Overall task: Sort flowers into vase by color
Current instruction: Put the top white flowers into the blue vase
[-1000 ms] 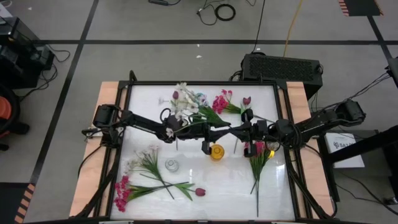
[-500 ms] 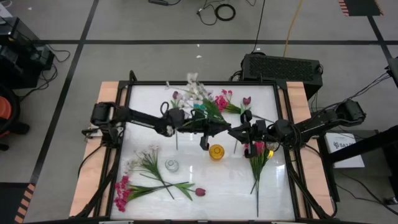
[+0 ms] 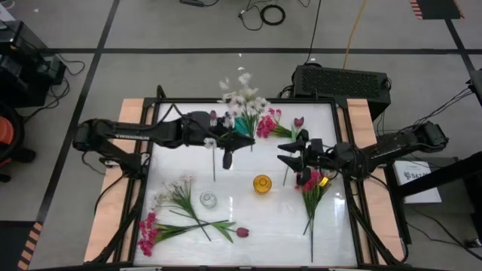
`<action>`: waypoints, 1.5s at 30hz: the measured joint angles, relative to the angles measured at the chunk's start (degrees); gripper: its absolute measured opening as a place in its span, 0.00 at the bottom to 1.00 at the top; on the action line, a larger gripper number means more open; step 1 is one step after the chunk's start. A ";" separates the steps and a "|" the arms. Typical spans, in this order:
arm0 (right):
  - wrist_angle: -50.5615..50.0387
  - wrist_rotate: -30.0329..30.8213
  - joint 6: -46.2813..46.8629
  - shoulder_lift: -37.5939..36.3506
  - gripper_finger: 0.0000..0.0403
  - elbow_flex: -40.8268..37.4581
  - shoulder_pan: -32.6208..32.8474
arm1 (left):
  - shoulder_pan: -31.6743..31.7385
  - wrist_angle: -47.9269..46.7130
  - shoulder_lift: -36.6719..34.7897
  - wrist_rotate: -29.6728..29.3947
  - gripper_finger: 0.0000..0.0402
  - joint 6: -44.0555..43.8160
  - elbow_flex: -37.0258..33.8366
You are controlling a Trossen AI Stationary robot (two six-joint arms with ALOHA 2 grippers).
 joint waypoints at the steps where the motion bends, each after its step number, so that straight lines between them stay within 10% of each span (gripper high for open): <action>1: -0.34 0.01 -0.03 0.56 0.44 1.00 0.01 | -0.52 -1.26 0.04 -0.08 0.03 -0.70 0.00; 13: -14.48 -0.69 -0.50 12.14 0.49 16.99 0.56 | -6.42 -4.20 2.19 -0.21 0.03 -0.88 -0.07; 37: -12.44 -2.20 -4.54 13.36 0.49 18.68 0.49 | -6.99 -8.42 5.84 -3.06 0.03 -1.39 -0.02; 45: -12.53 -2.18 -3.74 13.36 0.30 18.68 0.29 | -7.10 -8.45 5.84 -3.09 0.03 -1.36 -0.02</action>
